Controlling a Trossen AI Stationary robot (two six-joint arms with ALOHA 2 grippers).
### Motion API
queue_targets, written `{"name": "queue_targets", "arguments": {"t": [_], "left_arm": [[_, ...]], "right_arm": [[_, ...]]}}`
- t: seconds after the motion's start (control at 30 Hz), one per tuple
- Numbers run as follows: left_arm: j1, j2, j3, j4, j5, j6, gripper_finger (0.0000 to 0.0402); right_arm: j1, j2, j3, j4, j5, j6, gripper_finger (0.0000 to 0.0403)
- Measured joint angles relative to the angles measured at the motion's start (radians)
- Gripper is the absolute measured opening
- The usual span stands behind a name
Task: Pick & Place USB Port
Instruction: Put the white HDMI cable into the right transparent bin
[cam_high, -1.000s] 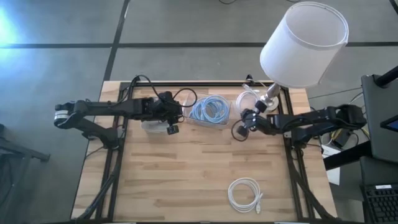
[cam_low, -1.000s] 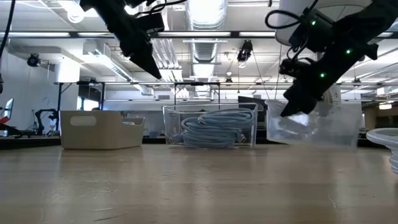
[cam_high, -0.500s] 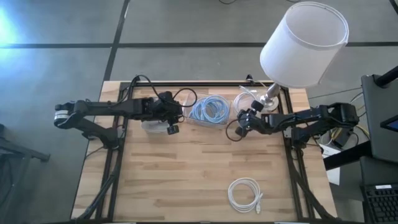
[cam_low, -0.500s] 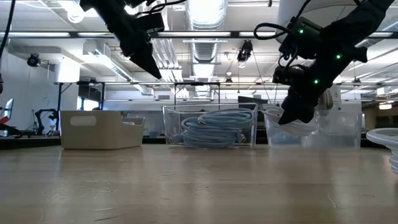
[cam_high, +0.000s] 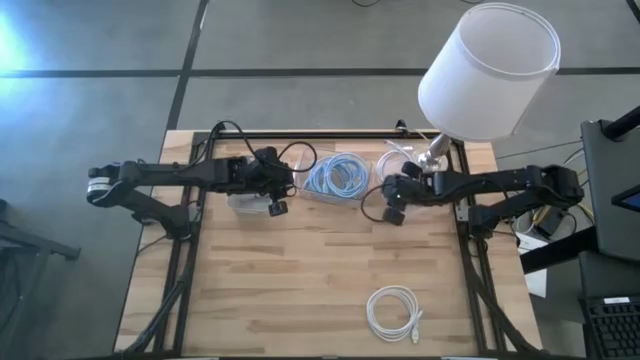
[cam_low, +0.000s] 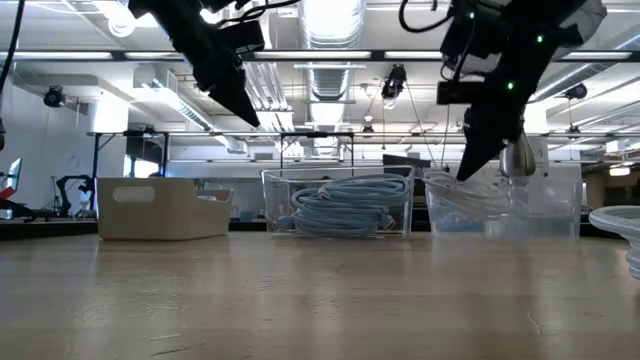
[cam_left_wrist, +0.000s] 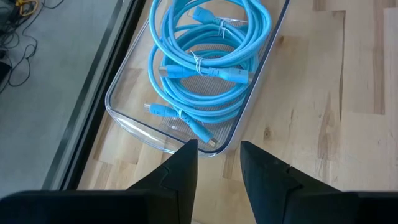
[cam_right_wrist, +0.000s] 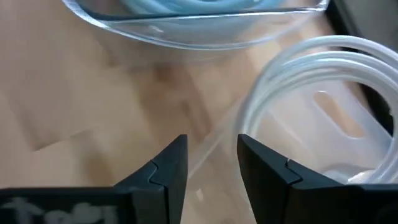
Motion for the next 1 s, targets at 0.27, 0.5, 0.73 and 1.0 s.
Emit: {"name": "queue_targets", "arguments": {"t": [0.27,0.5,0.73,1.0], "left_arm": [[0.0,0.0,0.0,0.001,0.0,-0.016,0.0124],[0.0,0.0,0.0,0.004,0.0,-0.026,0.0124],[0.0,0.0,0.0,0.004,0.0,-0.032,0.0124],[0.0,0.0,0.0,0.004,0.0,-0.055,0.0124]], "right_arm": [[0.036,-0.009,0.139,-0.189,-0.285,0.07,0.0137],[0.151,-0.003,0.112,-0.209,-0.517,0.151,0.0137],[0.256,-0.001,0.096,-0.191,-0.594,0.183,0.0137],[0.326,0.008,0.082,-0.101,-0.594,0.229,0.0137]]}}
